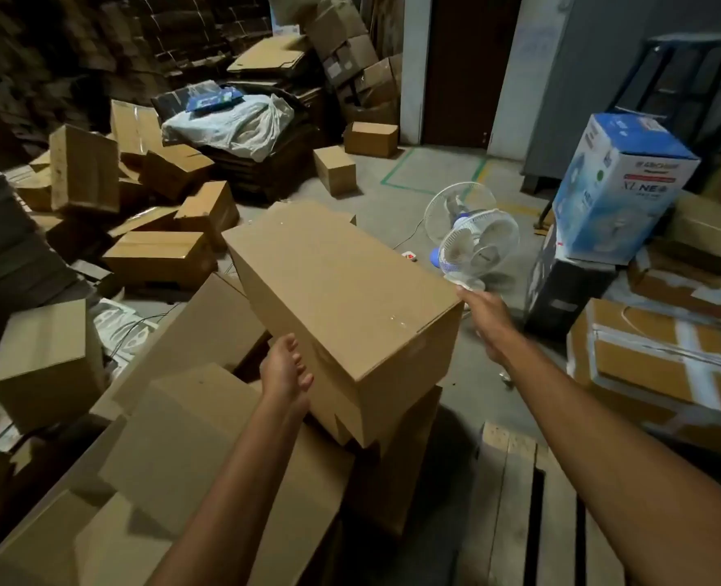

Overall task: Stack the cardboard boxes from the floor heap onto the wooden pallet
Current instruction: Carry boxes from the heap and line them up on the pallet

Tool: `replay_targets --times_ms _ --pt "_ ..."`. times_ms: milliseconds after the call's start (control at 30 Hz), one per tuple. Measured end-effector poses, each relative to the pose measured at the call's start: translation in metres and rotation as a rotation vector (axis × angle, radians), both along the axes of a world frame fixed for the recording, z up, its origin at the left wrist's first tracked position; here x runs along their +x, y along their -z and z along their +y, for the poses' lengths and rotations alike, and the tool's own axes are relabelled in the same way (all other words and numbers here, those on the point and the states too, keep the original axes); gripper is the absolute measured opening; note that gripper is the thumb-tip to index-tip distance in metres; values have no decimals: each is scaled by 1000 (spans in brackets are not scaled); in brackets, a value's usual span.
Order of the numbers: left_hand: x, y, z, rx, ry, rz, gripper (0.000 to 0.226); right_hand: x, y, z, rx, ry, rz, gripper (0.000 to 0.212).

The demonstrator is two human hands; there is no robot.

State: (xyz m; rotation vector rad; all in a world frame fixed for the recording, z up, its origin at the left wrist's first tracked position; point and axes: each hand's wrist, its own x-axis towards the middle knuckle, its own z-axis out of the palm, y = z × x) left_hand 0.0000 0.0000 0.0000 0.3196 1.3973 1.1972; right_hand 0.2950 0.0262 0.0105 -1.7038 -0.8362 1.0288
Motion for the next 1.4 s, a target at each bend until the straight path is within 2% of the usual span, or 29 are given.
replay_targets --times_ms 100,233,300,333,400,467,700,833,967,1067,1167,1267,1400 --pt "4 9 18 -2 25 71 50 -5 6 20 -137 19 98 46" --pt "11 15 32 23 161 49 57 -11 0 25 -315 -128 282 37" --pt "10 24 35 91 180 127 57 -17 -3 24 -363 -200 250 43" --pt "8 29 35 127 203 188 55 -22 -4 21 -355 -210 204 45" --pt "3 34 31 184 219 287 54 -35 -7 13 -290 -200 160 35" --pt "-3 35 26 206 222 283 54 -42 -9 -3 -220 -159 178 23" --pt "29 2 -22 335 455 235 63 0 -41 -101 -61 -16 149 16" --pt "76 -25 -77 459 606 222 73 41 -50 -181 8 127 103 42" --pt "126 -44 -143 537 805 200 64 91 -49 -277 -46 183 129 56" --pt "161 -38 -177 515 966 152 73 124 -29 -338 -66 224 136 59" --pt "196 -7 -193 429 1011 127 74 145 1 -373 -80 279 140 59" --pt "224 40 -194 348 1027 127 70 156 47 -383 -117 316 131 54" --pt "252 128 -172 273 1057 164 71 173 139 -368 -210 357 159 59"
